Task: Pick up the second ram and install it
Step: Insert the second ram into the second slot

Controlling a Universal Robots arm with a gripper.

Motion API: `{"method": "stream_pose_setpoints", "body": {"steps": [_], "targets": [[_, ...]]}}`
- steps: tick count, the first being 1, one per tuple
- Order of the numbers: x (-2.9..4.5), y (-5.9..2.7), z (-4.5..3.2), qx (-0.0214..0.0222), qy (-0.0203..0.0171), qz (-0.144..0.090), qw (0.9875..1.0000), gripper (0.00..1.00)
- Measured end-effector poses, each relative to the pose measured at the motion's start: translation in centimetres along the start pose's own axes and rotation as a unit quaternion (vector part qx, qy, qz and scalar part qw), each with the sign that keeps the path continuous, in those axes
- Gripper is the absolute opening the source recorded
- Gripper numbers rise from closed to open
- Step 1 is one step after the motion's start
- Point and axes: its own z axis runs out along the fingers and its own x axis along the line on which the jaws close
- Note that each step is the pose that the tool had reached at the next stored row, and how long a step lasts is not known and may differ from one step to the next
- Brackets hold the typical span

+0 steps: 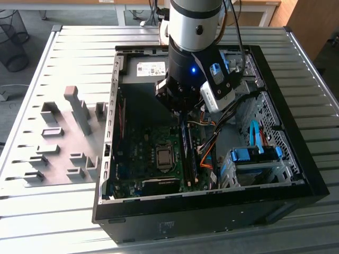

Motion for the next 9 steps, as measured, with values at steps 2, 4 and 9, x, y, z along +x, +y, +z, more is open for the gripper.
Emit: {"method": "stream_pose_setpoints", "body": {"steps": [2,4,9], "targets": [[0.01,0.00,0.00,0.0001,0.0000,0.000,1.0000,0.14],[-0.01,0.00,0.01,0.0001,0.0000,0.000,1.0000,0.14],[-0.87,-0.02,0.16,-0.0012,0.0000,0.000,1.0000,0.14]]}}
